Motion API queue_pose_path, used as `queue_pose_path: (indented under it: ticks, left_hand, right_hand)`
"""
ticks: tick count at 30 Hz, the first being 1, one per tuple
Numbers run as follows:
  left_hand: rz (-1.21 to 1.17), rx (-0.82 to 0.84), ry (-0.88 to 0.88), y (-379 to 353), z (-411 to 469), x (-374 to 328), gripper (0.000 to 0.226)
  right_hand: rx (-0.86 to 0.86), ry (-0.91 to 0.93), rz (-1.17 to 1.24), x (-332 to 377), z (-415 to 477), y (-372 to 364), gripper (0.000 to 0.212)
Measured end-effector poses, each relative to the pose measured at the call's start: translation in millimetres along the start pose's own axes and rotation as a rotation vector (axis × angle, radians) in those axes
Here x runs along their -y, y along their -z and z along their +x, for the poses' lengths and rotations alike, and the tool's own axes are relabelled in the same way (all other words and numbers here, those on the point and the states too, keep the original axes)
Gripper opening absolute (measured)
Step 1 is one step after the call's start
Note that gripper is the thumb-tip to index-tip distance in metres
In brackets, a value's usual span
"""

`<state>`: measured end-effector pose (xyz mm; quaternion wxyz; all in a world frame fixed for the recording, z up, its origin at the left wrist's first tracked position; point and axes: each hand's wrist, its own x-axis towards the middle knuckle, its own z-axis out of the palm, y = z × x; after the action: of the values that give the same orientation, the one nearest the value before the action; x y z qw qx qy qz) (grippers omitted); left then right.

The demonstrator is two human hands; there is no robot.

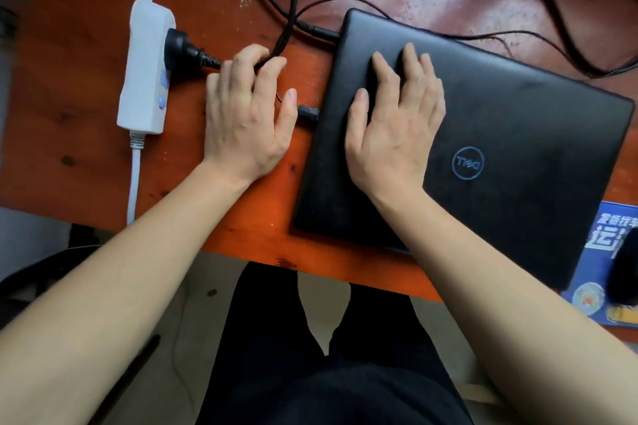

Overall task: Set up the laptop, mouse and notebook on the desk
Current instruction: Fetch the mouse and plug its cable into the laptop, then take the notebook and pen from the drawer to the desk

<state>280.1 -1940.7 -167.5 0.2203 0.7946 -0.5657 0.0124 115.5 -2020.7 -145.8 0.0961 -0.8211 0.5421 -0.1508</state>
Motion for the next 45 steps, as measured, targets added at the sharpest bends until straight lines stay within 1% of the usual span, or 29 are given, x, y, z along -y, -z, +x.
queue_pose_path:
  ticks: [1, 4, 6, 7, 8, 10, 12, 14, 17, 20, 22, 24, 25, 27, 28, 31, 32, 33, 34, 35, 36, 37, 39, 40, 41, 42, 43, 44, 45]
  left_hand:
    - [0.061, 0.007, 0.007, 3, 1, -5, 0.038]
    - [0.177, 0.066, 0.102, 6, -1, -10, 0.039]
    - [0.205, 0.136, 0.196, 13, -6, -26, 0.042]
    - [0.218, 0.167, 0.236, 20, -4, -36, 0.044]
    - [0.209, 0.214, 0.286, 20, -12, -38, 0.046]
    - [0.261, 0.214, 0.338, 45, -14, -57, 0.051]
    - [0.297, 0.206, 0.391, 69, -19, -69, 0.054]
    - [0.350, 0.161, 0.449, 98, -26, -81, 0.056]
    - [0.433, 0.083, 0.540, 149, -37, -89, 0.057]
    - [0.508, 0.031, 0.652, 215, -56, -90, 0.060]
    - [0.574, -0.014, 0.696, 260, -73, -90, 0.062]
    - [0.651, -0.076, 0.736, 316, -98, -86, 0.063]
    - [0.695, -0.122, 0.750, 342, -112, -86, 0.063]
    - [0.764, -0.236, 0.850, 409, -161, -91, 0.062]
    - [0.785, -0.271, 0.871, 428, -173, -95, 0.062]
    - [0.874, -0.428, 1.006, 501, -261, -120, 0.062]
    - [0.902, -0.458, 1.067, 524, -299, -132, 0.062]
    - [0.931, -0.497, 1.098, 545, -332, -143, 0.062]
    - [0.929, -0.503, 1.115, 547, -338, -148, 0.063]
    - [0.982, -0.555, 1.202, 580, -407, -170, 0.063]
    - [0.996, -0.550, 1.220, 586, -421, -176, 0.063]
    - [1.033, -0.575, 1.240, 605, -451, -187, 0.063]
    - [1.099, -0.607, 1.333, 650, -541, -221, 0.064]
    - [1.161, -0.607, 1.329, 665, -568, -227, 0.064]
    - [1.185, -0.609, 1.374, 687, -605, -242, 0.064]
    - [1.245, -0.622, 1.431, 706, -653, -262, 0.064]
    - [1.249, -0.608, 1.441, 717, -663, -265, 0.064]
    - [1.305, -0.603, 1.476, 727, -694, -277, 0.064]
    - [1.305, -0.606, 1.532, 735, -720, -291, 0.064]
  right_hand:
    - [0.000, 0.010, 0.007, -3, 0, 4, 0.046]
    - [0.067, 0.004, 0.000, 2, 0, 7, 0.048]
    - [0.163, 0.015, 0.028, -1, -3, 14, 0.051]
    - [0.220, 0.054, 0.042, -4, 1, 21, 0.053]
    - [0.317, 0.073, 0.040, -8, -3, 18, 0.056]
    - [0.431, 0.165, 0.074, -22, 5, 38, 0.058]
    - [0.490, 0.220, 0.095, -34, 11, 59, 0.060]
    - [0.482, 0.304, 0.095, -39, 19, 81, 0.061]
    - [0.430, 0.438, 0.105, -24, 32, 111, 0.060]
    - [0.380, 0.586, 0.137, 20, 31, 136, 0.059]
    - [0.365, 0.693, 0.165, 57, 27, 154, 0.059]
    - [0.314, 0.811, 0.221, 106, 15, 177, 0.061]
    - [0.316, 0.836, 0.251, 129, 8, 189, 0.061]
    - [0.283, 0.943, 0.319, 189, -26, 223, 0.063]
    - [0.269, 0.957, 0.347, 207, -33, 233, 0.065]
    - [0.256, 1.157, 0.431, 285, -104, 282, 0.070]
    - [0.230, 1.245, 0.462, 310, -140, 296, 0.072]
    - [0.240, 1.312, 0.480, 333, -172, 310, 0.074]
    - [0.227, 1.326, 0.479, 334, -178, 314, 0.076]
    - [0.229, 1.450, 0.551, 368, -249, 340, 0.077]
    - [0.226, 1.487, 0.567, 373, -264, 343, 0.079]
    - [0.215, 1.521, 0.609, 388, -297, 356, 0.079]
    - [0.208, 1.640, 0.707, 419, -399, 389, 0.080]
    - [0.228, 1.671, 0.729, 427, -429, 403, 0.080]
    - [0.211, 1.708, 0.770, 440, -473, 418, 0.080]
    - [0.231, 1.777, 0.801, 456, -532, 436, 0.080]
    - [0.218, 1.781, 0.809, 462, -545, 442, 0.079]
    - [0.224, 1.824, 0.837, 469, -583, 454, 0.079]
    - [0.228, 1.866, 0.852, 476, -620, 463, 0.079]
